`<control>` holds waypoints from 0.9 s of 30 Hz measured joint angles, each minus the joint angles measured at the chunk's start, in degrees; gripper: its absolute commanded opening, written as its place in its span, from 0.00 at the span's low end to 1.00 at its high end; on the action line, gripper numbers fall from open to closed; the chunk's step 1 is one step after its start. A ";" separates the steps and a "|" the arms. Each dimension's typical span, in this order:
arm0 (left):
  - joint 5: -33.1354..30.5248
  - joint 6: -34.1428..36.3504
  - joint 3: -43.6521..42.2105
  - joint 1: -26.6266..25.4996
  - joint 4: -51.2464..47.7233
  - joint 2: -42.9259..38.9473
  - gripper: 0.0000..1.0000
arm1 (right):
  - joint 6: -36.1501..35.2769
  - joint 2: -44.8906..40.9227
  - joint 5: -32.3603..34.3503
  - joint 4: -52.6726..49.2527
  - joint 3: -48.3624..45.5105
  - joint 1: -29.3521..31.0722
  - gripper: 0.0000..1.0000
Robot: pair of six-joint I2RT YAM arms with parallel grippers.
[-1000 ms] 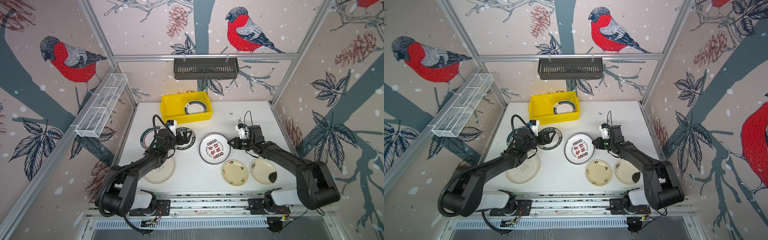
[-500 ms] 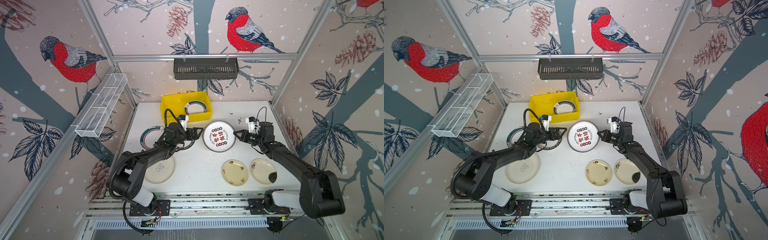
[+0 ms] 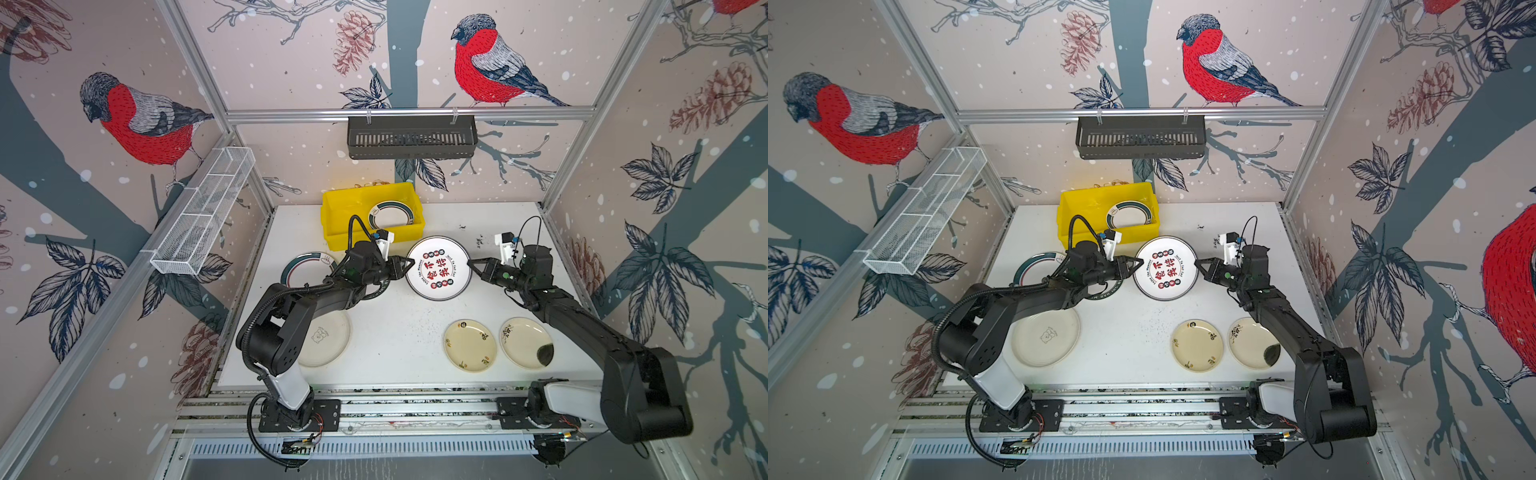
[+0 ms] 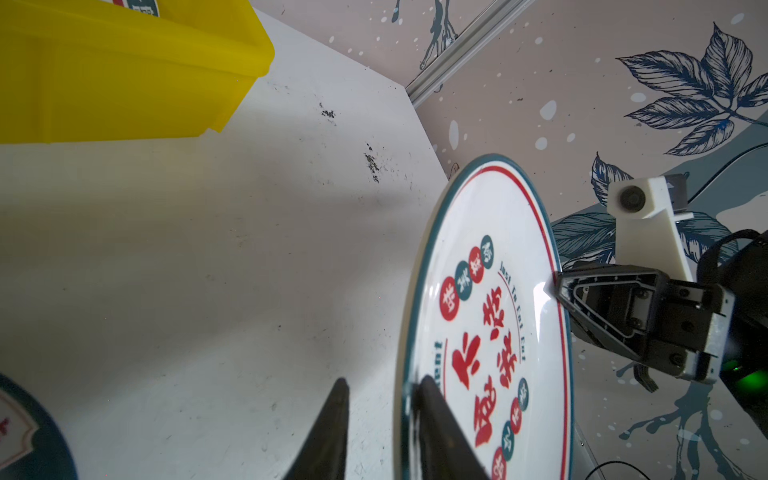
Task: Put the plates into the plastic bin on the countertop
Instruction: 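Close the left gripper on the upright plate while the right gripper opens, then carry the red-character plate into the yellow bin with the left gripper while the right withdraws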
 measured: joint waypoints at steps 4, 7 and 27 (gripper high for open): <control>1.53 -2.86 0.92 0.00 2.21 0.20 0.06 | -1.14 -1.49 1.05 -0.42 -0.92 -0.20 0.01; 1.64 -3.39 1.18 -0.02 2.12 0.33 0.00 | -1.16 -1.95 1.33 -0.37 -1.14 -0.17 0.01; -2.62 -0.70 6.08 6.38 -0.66 0.42 0.00 | -3.28 -9.73 4.26 -2.29 -1.22 0.00 0.99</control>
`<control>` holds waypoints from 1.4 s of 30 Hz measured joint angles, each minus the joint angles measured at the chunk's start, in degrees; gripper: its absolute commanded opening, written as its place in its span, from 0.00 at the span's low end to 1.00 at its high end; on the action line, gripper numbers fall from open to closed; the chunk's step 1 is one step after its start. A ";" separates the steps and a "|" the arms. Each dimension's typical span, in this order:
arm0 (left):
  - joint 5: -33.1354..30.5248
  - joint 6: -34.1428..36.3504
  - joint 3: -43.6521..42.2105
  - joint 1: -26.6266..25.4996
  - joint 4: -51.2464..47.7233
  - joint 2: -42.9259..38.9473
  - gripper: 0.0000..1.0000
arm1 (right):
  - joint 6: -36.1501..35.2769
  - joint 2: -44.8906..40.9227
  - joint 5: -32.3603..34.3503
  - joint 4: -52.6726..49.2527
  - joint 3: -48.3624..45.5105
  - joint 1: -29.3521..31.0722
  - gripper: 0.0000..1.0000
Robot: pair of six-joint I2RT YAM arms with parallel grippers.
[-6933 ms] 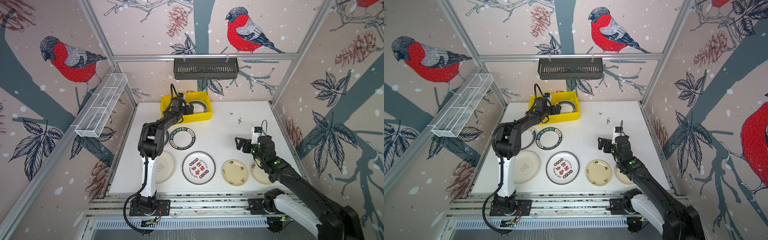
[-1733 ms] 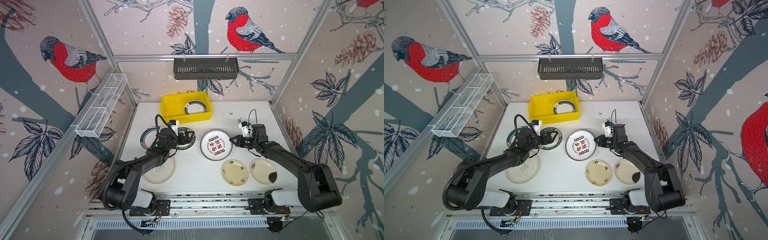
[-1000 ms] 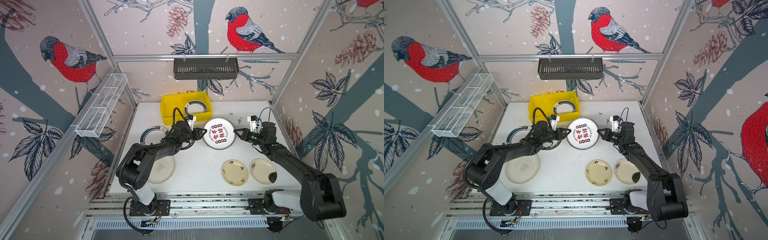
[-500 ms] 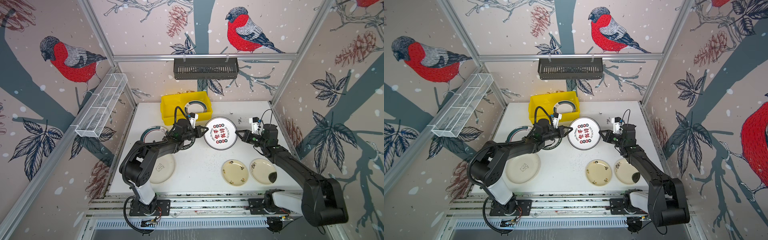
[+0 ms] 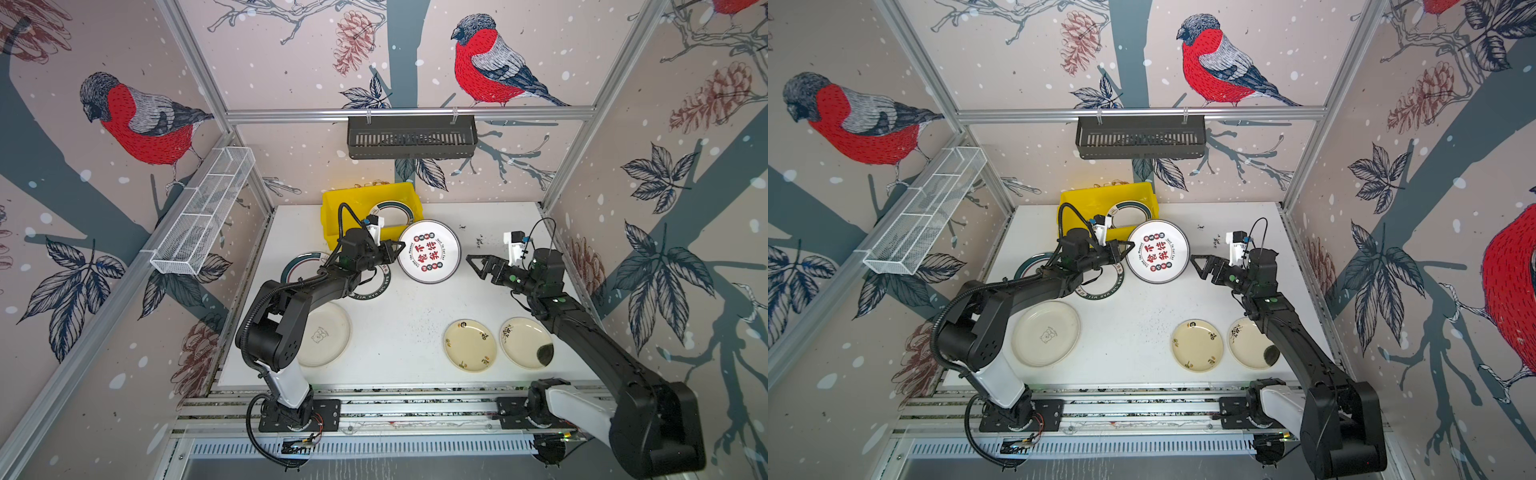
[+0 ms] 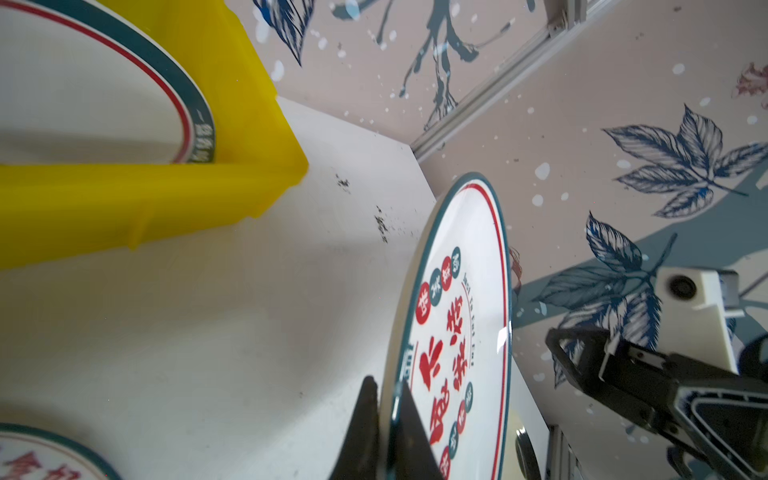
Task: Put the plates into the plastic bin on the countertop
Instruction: 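Carry the red-character plate into the yellow bin with the left gripper while the right withdraws, then lower the red-character plate into the bin and open the left gripper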
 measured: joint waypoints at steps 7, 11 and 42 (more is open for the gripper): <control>-5.35 0.20 4.20 5.86 1.64 0.48 0.00 | -1.95 -5.05 3.39 -2.01 -2.14 0.02 0.99; -7.54 0.35 8.79 8.00 2.10 3.48 0.00 | -2.89 -7.10 4.79 -2.93 -3.13 0.02 0.99; -17.94 8.83 39.85 10.99 -16.15 30.42 0.00 | -3.85 -7.93 3.30 -2.73 -6.71 0.00 0.99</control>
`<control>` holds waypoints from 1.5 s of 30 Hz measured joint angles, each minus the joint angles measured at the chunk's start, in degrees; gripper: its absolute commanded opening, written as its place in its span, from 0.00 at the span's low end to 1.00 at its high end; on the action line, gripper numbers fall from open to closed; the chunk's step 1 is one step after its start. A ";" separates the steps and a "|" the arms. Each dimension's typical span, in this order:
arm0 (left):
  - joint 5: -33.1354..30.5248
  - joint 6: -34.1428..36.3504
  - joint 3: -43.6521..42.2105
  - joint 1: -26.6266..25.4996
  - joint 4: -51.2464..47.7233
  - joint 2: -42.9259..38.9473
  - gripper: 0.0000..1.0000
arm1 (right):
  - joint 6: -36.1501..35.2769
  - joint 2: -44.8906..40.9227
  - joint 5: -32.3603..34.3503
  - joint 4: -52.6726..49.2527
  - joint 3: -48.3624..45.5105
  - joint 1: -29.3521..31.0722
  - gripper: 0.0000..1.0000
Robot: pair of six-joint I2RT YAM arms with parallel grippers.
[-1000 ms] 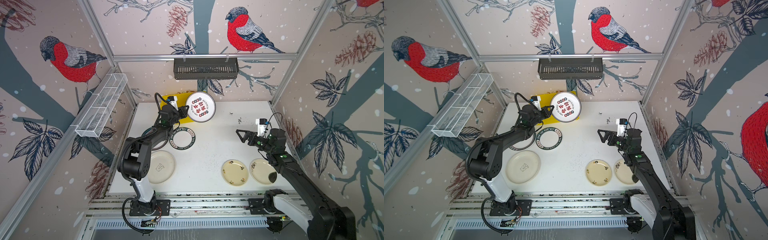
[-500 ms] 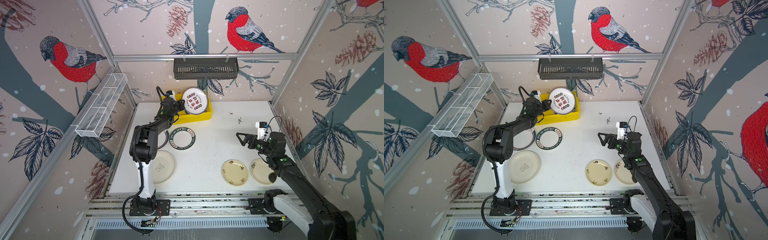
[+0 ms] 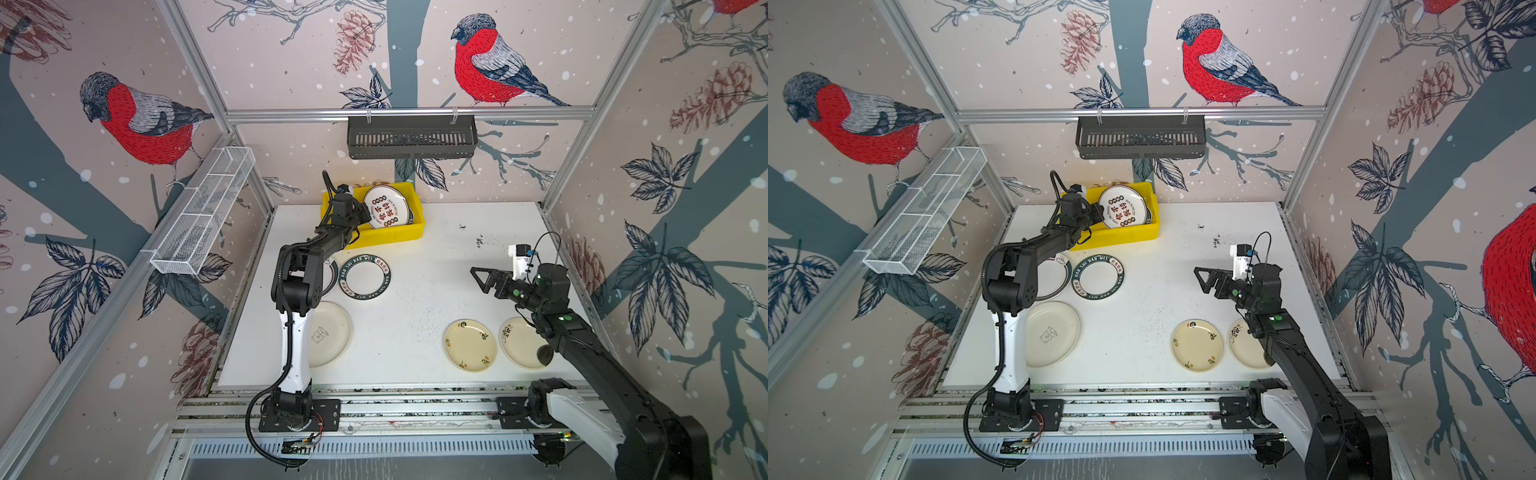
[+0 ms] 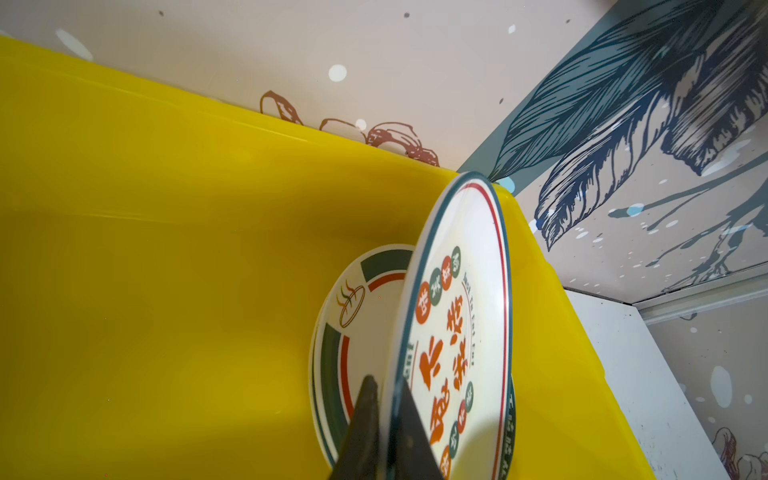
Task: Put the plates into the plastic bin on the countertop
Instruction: 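Lower the red-character plate into the bin and open the left gripper, then move the left gripper back over the table while the right gripper reaches the cream plate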
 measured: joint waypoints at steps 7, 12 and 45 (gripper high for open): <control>-0.24 2.34 4.72 -0.33 -1.57 3.34 0.37 | 0.07 0.52 -0.20 0.02 0.35 0.00 0.99; -0.13 5.05 11.15 -0.85 -6.75 6.62 0.85 | 0.98 1.01 -0.20 -0.07 1.09 0.00 0.99; -12.24 11.58 -29.24 -9.38 5.25 -29.27 0.98 | -1.88 8.46 21.55 -20.48 7.52 5.92 0.99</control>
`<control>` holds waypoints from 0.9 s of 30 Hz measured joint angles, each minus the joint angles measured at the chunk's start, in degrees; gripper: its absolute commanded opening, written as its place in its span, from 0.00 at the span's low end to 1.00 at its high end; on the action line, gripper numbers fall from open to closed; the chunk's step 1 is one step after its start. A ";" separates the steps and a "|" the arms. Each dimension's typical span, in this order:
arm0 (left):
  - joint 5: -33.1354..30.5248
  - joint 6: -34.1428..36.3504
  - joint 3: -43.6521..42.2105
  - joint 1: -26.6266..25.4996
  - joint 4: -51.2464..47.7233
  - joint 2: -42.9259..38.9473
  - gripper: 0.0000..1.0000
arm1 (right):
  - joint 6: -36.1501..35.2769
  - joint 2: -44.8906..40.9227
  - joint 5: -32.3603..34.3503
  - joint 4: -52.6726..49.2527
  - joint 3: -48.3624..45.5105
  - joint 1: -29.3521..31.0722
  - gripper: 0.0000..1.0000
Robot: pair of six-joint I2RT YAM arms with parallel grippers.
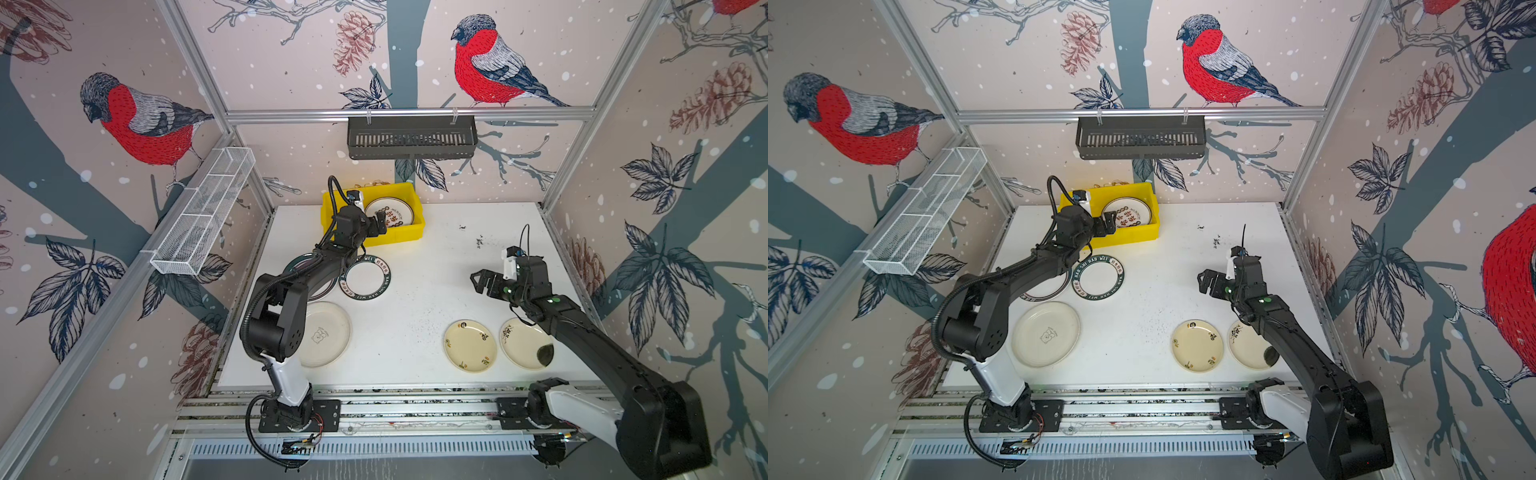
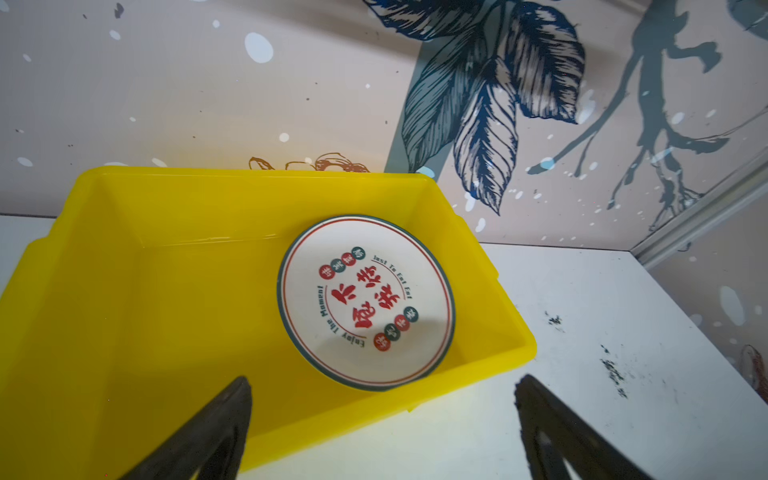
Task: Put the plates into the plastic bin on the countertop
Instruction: 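Move the left gripper back over the table while the right gripper reaches the cream plate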
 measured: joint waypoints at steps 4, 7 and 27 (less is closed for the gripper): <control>0.02 -1.86 -7.98 -2.62 1.88 -5.99 0.98 | 0.02 -1.09 1.49 -3.89 -2.54 0.37 0.99; 0.04 -3.10 -13.27 -4.52 3.91 -10.01 0.98 | 0.46 -2.49 1.29 -5.18 -4.76 1.31 0.99; 4.48 -7.30 -23.50 -6.58 9.29 -17.64 0.98 | 15.43 -8.57 5.77 -12.85 -12.31 18.29 0.99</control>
